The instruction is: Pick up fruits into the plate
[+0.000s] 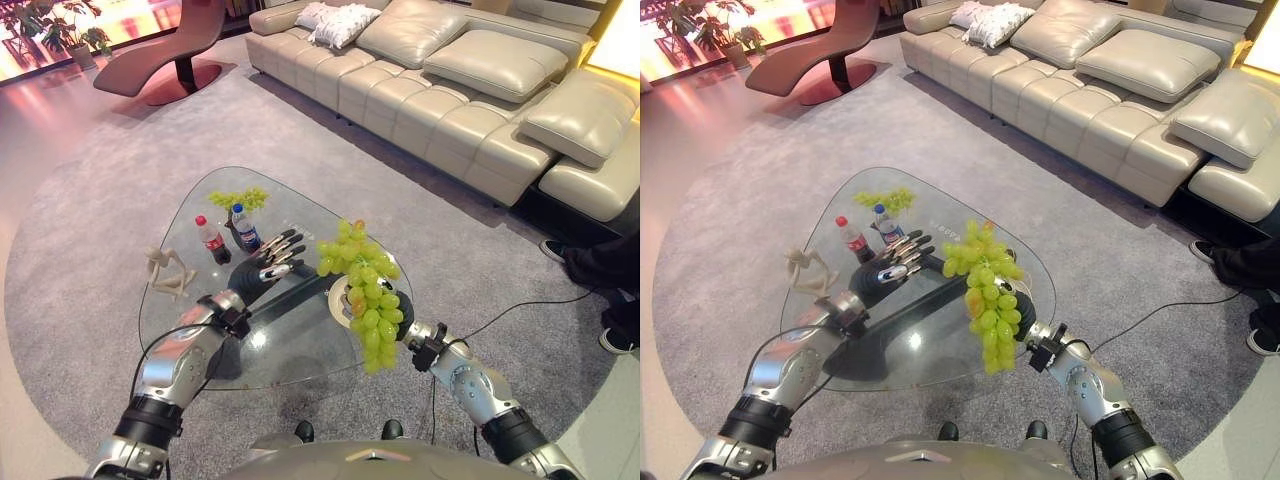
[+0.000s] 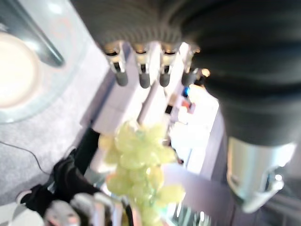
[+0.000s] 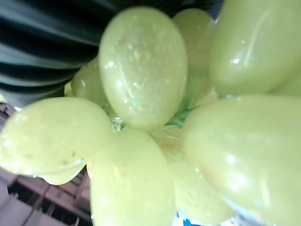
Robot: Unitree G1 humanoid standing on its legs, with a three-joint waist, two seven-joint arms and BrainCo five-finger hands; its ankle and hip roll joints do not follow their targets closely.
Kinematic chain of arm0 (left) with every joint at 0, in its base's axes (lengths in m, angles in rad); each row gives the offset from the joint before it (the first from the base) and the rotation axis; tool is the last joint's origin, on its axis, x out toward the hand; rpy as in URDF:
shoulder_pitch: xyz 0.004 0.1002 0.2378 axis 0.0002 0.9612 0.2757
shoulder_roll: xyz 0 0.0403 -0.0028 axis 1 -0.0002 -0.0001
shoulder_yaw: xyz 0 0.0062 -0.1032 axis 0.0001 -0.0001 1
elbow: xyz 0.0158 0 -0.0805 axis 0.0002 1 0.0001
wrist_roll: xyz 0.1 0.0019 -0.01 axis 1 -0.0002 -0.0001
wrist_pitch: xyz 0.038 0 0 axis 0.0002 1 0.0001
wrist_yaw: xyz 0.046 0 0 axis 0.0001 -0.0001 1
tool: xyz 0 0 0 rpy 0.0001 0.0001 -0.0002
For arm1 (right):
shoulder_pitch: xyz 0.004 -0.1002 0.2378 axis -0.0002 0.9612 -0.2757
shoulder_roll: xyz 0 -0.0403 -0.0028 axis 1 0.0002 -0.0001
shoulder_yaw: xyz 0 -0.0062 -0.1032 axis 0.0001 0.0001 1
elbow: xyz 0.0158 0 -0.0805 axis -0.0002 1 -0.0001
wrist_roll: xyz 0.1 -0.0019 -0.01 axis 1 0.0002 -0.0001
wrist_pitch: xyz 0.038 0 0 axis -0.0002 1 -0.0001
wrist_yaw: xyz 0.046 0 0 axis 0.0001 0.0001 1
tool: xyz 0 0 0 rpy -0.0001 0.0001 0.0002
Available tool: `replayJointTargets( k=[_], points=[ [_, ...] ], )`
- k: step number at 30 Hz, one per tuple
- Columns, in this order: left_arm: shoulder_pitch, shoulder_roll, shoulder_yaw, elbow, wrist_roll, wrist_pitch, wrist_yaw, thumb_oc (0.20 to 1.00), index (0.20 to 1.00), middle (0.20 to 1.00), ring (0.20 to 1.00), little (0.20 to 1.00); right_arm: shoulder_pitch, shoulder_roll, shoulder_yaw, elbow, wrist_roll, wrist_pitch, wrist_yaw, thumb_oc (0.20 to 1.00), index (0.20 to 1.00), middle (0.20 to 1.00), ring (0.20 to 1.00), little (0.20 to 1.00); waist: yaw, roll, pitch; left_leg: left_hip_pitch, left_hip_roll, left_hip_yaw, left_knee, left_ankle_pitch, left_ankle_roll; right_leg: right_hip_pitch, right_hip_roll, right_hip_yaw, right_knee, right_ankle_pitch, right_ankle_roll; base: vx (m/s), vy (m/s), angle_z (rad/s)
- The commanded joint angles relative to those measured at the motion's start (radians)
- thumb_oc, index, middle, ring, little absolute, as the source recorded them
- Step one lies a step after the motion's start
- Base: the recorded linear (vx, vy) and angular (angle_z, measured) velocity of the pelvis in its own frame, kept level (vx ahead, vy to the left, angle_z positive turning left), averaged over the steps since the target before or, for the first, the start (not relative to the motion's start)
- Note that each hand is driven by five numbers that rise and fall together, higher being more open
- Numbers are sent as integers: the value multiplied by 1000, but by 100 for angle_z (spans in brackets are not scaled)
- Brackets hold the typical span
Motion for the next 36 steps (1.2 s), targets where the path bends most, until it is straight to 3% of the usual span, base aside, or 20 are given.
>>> replayJointTargets(
  k=[1, 7, 11, 15, 17, 18, 21, 27, 32, 36],
  points=[
    [-11, 9, 72, 75, -47, -94, -19, 1000, 1000, 1000, 1000, 1000, -34, 32, -60, -26, 15, -99, -3, 200, 200, 200, 200, 200, 17, -14, -7, 43, -20, 106, 13, -107, -11, 92, 1, -6, 17, -127, 8, 27, 22, 5],
    [40, -17, 105, 213, 35, -149, 3, 1000, 1000, 1000, 1000, 1000, -17, 38, -107, 6, -30, -135, -40, 200, 200, 200, 200, 200, 16, -14, -3, 42, -21, 106, 15, -108, -10, 90, -1, -6, 21, -127, 7, 20, 19, 9],
    [72, -60, 95, 444, 103, -140, 111, 1000, 1000, 1000, 1000, 1000, -10, 36, -149, 65, -110, -174, -113, 200, 200, 200, 200, 200, 11, -15, 4, 43, -23, 111, 19, -109, -9, 87, -4, -4, 28, -126, 8, 49, 43, 3],
    [77, -108, 99, 729, 264, -174, 195, 1000, 1000, 1000, 1000, 1000, -12, 36, -158, 118, -179, -204, -171, 200, 200, 200, 200, 200, 4, -21, 5, 40, -28, 113, 19, -111, -5, 79, -6, 1, 36, -128, 7, 48, 25, 0],
    [77, -109, 99, 751, 271, -187, 194, 1000, 1000, 1000, 1000, 1000, -13, 35, -158, 121, -183, -206, -173, 200, 200, 200, 200, 200, 4, -22, 5, 40, -28, 113, 19, -111, -4, 78, -6, 2, 37, -128, 7, 64, 17, -1],
    [80, -132, 104, 933, 340, -149, 231, 1000, 1000, 1000, 1000, 1000, -17, 25, -151, 156, -265, -231, -238, 200, 200, 200, 200, 200, -2, -31, 2, 38, -29, 120, 20, -115, -2, 74, -6, 8, 41, -133, 6, 126, 26, -2],
    [102, -157, 107, 1140, 422, -150, 282, 1000, 1000, 1000, 1000, 1000, -25, -5, -147, 222, -402, -275, -331, 200, 200, 200, 200, 200, -4, -49, 9, 35, -27, 127, 23, -122, 2, 63, -5, 16, 54, -139, 4, 115, -7, -4],
    [101, -143, 109, 1198, 492, -85, 334, 1000, 1000, 1000, 1000, 1000, -70, -84, -136, 296, -558, -273, -440, 200, 200, 200, 200, 200, 13, -73, 42, 20, -24, 120, 40, -133, 4, 41, -2, 20, 76, -142, 1, 58, -76, 1],
    [-11, -104, -29, 1158, 502, -97, 327, 1000, 1000, 1000, 1000, 1000, -239, -204, -89, 383, -649, -288, -609, 200, 200, 200, 200, 200, 35, -76, 132, -70, -24, 91, 88, -136, 10, -50, 2, 25, 120, -138, -4, -141, -152, 3],
    [-130, -88, -171, 1089, 472, -135, 341, 1000, 1000, 1000, 1000, 1000, -443, -297, -49, 437, -746, -237, -736, 200, 200, 200, 200, 200, 38, -46, 240, -164, -36, 46, 121, -118, 11, -136, 11, 26, 148, -128, -14, -238, -110, 10]
  ],
)
